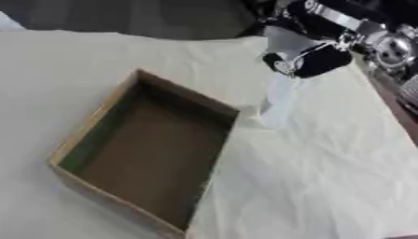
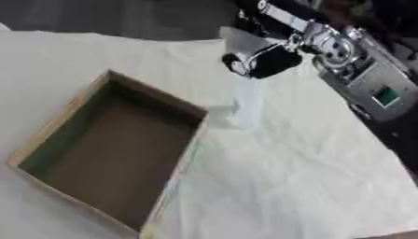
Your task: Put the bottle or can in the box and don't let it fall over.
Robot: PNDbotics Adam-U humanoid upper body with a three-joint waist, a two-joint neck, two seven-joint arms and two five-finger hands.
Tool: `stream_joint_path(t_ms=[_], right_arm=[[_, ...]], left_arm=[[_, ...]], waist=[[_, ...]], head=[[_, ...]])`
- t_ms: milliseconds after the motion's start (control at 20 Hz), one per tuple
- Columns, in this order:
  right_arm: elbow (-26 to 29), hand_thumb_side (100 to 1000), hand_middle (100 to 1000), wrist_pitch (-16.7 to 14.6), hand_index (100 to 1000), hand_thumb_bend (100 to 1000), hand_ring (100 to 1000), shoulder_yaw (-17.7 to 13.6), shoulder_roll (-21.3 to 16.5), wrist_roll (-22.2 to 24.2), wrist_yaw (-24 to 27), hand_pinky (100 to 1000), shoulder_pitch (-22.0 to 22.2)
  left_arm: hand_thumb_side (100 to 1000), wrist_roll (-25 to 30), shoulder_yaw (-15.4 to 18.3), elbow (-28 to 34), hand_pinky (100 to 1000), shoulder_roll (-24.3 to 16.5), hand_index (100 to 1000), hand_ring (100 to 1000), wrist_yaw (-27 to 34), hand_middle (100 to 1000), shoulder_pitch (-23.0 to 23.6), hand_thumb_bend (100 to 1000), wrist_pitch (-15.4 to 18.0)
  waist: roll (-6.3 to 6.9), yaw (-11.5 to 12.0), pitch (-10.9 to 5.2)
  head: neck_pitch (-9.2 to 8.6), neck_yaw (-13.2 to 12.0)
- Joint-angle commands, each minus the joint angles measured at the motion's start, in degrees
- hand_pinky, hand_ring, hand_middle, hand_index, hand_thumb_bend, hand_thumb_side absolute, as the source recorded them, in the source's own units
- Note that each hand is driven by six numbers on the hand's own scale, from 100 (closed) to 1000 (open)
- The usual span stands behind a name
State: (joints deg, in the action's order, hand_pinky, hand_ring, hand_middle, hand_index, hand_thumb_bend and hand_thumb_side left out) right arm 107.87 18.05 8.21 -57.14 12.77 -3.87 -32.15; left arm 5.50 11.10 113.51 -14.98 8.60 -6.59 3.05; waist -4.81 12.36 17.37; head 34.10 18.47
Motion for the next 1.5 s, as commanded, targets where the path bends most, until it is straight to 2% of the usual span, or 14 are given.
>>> stream_joint_path(t_ms=[50,350,500,600,1050,1200,1300,1500], right_arm=[[0.37,100,550,0.07,556,266,585,-0.39,-2.04,-0.41,-0.63,543,-0.28],[0.4,100,577,0.07,584,320,612,-0.35,-2.37,-0.26,-1.81,583,0.37],[0.39,112,600,0.31,609,408,638,-0.38,-2.57,-0.2,-2.61,612,0.85],[0.45,130,601,0.51,613,423,639,-0.44,-2.65,-0.25,-3.04,612,1.06],[0.8,162,594,1.26,604,427,627,-0.51,-3.0,-2.27,-6.13,599,1.66],[0.96,150,550,1.3,548,409,592,-0.48,-2.89,-2.92,-6.46,557,1.67],[1.07,147,500,1.43,498,392,549,-0.57,-2.79,-4.0,-6.27,499,1.57],[1.28,147,477,1.19,466,380,524,-0.44,-2.86,-6.03,-6.36,462,1.67]], left_arm=[[813,0.07,0.23,1.08,910,-0.4,825,542,0.27,746,-0.52,100,0.16],[816,0.04,0.29,1.08,911,-0.28,825,542,0.13,746,-0.43,100,0.07],[816,0.05,0.3,1.08,912,-0.26,825,542,0.08,746,-0.38,100,0.06],[815,0.1,0.29,1.08,914,-0.26,825,543,0.08,746,-0.36,100,0.05],[815,0.17,0.28,1.08,916,-0.23,825,543,0.13,746,-0.4,100,0.0],[816,0.2,0.26,1.08,917,-0.2,825,543,0.19,746,-0.43,100,-0.03],[817,0.24,0.25,1.08,917,-0.16,825,543,0.17,746,-0.42,100,-0.04],[819,0.26,0.27,1.08,918,-0.07,824,543,0.13,746,-0.51,100,-0.06]], waist=[[0.11,0.03,-0.54],[0.03,0.03,-0.25],[0.03,-0.03,-0.18],[0.01,-0.1,-0.16],[-0.06,-0.05,-0.06],[-0.07,0.0,0.03],[-0.08,0.05,0.1],[-0.17,0.18,0.22]], head=[[-0.67,0.29],[-0.68,0.31],[-0.51,0.24],[-0.43,0.22],[-0.57,0.31],[-0.56,0.35],[-0.55,0.38],[-0.68,0.48]])
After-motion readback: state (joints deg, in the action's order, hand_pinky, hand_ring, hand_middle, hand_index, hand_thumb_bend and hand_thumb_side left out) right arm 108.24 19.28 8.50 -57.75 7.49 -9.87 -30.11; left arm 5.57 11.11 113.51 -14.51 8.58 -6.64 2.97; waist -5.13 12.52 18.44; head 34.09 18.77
